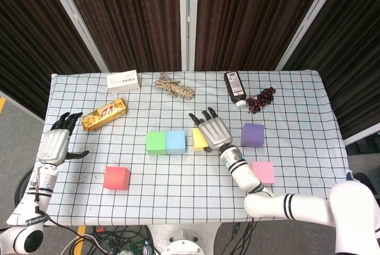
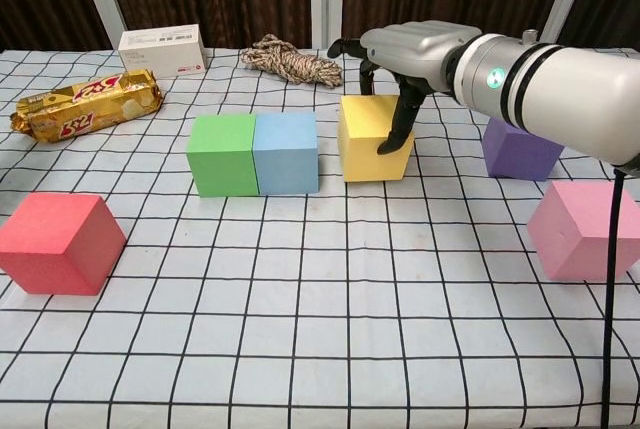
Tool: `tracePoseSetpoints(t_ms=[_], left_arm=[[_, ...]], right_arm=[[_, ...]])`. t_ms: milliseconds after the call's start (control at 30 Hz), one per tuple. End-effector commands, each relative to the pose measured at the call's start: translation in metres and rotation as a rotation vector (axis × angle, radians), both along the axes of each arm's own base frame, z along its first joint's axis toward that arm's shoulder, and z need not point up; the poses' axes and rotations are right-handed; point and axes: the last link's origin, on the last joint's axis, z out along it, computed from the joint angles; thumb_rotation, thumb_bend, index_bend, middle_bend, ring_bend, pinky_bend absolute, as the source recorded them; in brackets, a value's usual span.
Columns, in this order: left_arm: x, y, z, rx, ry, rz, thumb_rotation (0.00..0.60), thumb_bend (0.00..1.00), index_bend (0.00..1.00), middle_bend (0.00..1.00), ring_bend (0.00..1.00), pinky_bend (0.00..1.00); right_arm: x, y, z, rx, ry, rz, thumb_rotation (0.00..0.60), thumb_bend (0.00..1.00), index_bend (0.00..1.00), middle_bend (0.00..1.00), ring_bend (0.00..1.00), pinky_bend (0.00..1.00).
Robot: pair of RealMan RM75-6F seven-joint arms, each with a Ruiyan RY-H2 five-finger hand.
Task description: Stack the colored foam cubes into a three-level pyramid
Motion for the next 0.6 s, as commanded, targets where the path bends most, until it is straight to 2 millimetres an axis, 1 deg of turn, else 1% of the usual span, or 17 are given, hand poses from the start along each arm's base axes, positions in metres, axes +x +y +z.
tracePoseSetpoints(t_ms=[33,233,600], left_arm=[[-0.001,0.0,0.0,0.001,-0.001,0.001,0.6,0.0,0.08,0.1,0.03,0.18],[-0.004,0.0,0.001,0.0,-0.004,0.007,0.6,0.0,0.08,0.1,0.03,0.18],[-0.009,-0.001,0.003,0.003,-0.023,0.022,0.6,0.0,0.08,0.1,0.03,0.18]], right_arm=[[0.002,0.001,-0.006,0.007,0.013,0.0,0.6,0.11,0.0,0.48,0.1,0.0],[0.011,0.0,-0.012,0.014,-0.009,-0.003,0.6,0.11,0.0,0.48,0.1,0.0],[0.021,-0.002,-0.021,0.031,-0.022,-0.025,0.6,0.12,0.0,0.48,0.1,0.0]])
